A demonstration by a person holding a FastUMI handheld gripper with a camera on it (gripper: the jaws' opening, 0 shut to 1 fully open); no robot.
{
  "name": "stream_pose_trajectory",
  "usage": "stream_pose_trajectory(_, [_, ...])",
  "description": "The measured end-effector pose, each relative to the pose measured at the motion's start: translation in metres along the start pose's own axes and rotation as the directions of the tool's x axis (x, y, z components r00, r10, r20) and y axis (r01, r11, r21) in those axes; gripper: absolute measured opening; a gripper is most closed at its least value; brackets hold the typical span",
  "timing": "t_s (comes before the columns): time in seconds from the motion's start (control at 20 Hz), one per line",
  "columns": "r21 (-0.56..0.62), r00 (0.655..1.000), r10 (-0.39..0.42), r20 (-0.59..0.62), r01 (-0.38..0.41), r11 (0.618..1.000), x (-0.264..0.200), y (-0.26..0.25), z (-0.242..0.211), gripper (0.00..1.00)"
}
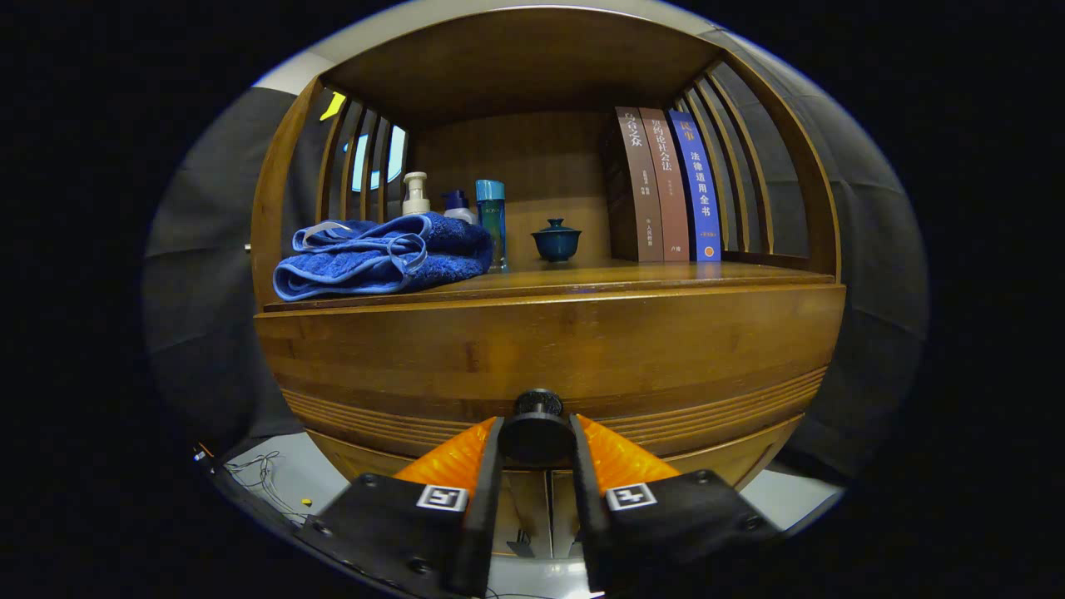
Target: Pull open the drawer, take out the items inside it, and place them on the countertop above the cabinet.
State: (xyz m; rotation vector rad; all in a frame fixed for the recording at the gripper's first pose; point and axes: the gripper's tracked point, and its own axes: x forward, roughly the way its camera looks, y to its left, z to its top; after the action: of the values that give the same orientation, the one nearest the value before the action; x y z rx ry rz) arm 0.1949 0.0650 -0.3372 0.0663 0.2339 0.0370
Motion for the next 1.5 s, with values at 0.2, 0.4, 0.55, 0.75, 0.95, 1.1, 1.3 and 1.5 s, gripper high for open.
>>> stream_pose_trajectory(0.2, [-0.047,1.0,-0.012,-0.004,0.012,0.999,-0.005,-0.002,-0.001,0.32])
stream_pose_trajectory(0.4, [-0.042,1.0,-0.027,-0.005,0.027,0.999,-0.034,-0.003,-0.006,0.32])
stream_pose_trajectory(0.55, [-0.046,0.999,-0.035,-0.002,0.035,0.998,-0.064,-0.001,-0.01,0.32])
stream_pose_trajectory(0.75, [-0.057,0.999,-0.037,0.0,0.037,0.998,-0.104,0.001,-0.016,0.32])
stream_pose_trajectory(0.95, [-0.057,0.999,-0.043,-0.001,0.043,0.997,-0.134,0.0,-0.021,0.32])
stream_pose_trajectory(1.1, [-0.038,0.999,-0.044,-0.012,0.044,0.998,-0.15,0.0,-0.028,0.32])
stream_pose_trajectory(1.3, [-0.045,0.999,-0.04,-0.016,0.039,0.998,-0.166,0.001,-0.035,0.32])
stream_pose_trajectory(1.5, [-0.041,0.999,-0.037,-0.017,0.036,0.999,-0.175,0.001,-0.037,0.32])
